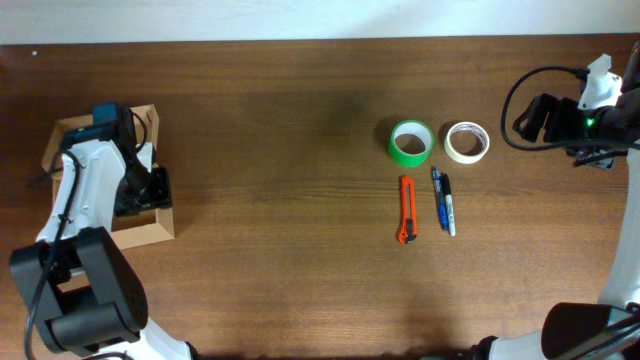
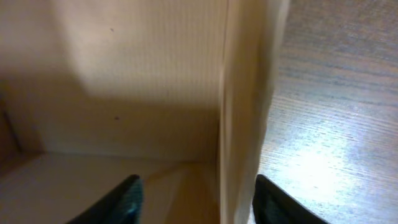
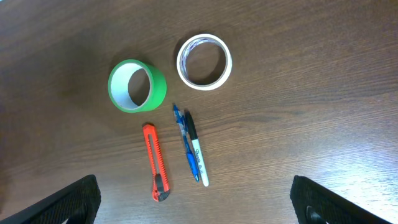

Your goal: Pack container

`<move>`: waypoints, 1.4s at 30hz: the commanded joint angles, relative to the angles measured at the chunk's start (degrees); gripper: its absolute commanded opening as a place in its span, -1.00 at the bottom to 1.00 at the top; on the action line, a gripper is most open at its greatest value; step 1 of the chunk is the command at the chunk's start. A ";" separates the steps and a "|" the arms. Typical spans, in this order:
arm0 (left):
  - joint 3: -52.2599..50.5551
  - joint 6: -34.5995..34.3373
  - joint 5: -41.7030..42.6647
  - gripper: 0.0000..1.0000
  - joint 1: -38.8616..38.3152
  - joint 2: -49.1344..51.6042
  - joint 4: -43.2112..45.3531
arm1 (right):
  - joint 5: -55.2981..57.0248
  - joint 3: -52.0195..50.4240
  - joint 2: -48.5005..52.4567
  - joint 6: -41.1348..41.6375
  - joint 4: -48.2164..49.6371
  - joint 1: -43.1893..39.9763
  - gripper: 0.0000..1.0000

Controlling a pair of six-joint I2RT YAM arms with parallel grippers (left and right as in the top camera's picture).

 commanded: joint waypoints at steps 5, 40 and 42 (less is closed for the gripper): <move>-3.08 -2.40 1.18 -0.96 0.35 -0.09 2.10 | 0.52 0.11 0.35 0.57 0.28 -0.28 0.98; 40.30 -28.39 9.57 -0.97 -43.69 -0.02 -14.51 | 19.26 8.68 -22.88 17.16 -11.98 -0.26 0.97; 40.30 -31.30 9.55 -0.97 -48.48 0.87 -11.98 | 19.19 8.61 -22.56 17.88 -12.59 -0.26 1.00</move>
